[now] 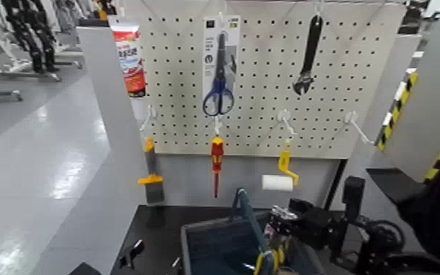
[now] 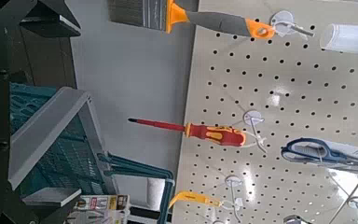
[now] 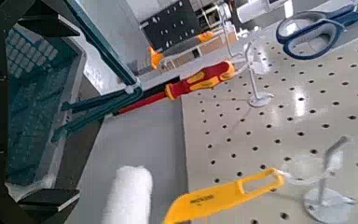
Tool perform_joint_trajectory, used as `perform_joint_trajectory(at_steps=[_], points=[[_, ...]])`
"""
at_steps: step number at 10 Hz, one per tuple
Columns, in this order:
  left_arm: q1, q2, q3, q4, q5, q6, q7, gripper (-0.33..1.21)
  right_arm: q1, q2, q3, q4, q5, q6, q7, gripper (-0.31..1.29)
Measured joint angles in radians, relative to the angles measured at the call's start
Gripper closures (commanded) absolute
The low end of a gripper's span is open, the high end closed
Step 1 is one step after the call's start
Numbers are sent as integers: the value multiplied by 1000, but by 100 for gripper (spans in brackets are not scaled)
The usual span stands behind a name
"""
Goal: Put the yellow pliers into the crate.
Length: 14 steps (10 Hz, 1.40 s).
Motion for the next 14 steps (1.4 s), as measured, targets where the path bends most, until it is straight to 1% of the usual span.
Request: perform_joint_trajectory(at_steps=[1,2,4,6,7,8,9,10,11,12,14], points=[[0,0,0,0,0,-1,0,10,35,7,-4,-36,1,-56,-90,10],[0,1,0,0,0,-2,0,10,81,16,-6,-68,1,-128,-179,10],[1,1,0,0,0,-4,0,10,161,38,-14,-90,-4,-265,-247,10],[1,3,0,0,0,-6,0,10,220,43,-7,-103,-8,-354,-297,11],[1,4,-1,0,0,-7,0,10,255,43,-2,-115,-3,-399,-337,11],[2,5,-1,0,0,-8,0,10,299,43,5,-138,17,-446,-385,11],[3,5,0,-1,1,-9,0,10,343,42,14,-160,46,-491,-431,13],[4,5,0,-1,2,-9,0,10,386,41,31,-169,64,-543,-493,15],[4,5,1,-2,3,-9,-1,10,430,40,49,-170,70,-608,-562,15],[5,5,2,-2,3,-9,-3,10,466,41,59,-170,71,-649,-589,15],[6,6,3,-3,3,-7,-3,10,512,34,70,-174,82,-673,-588,16]])
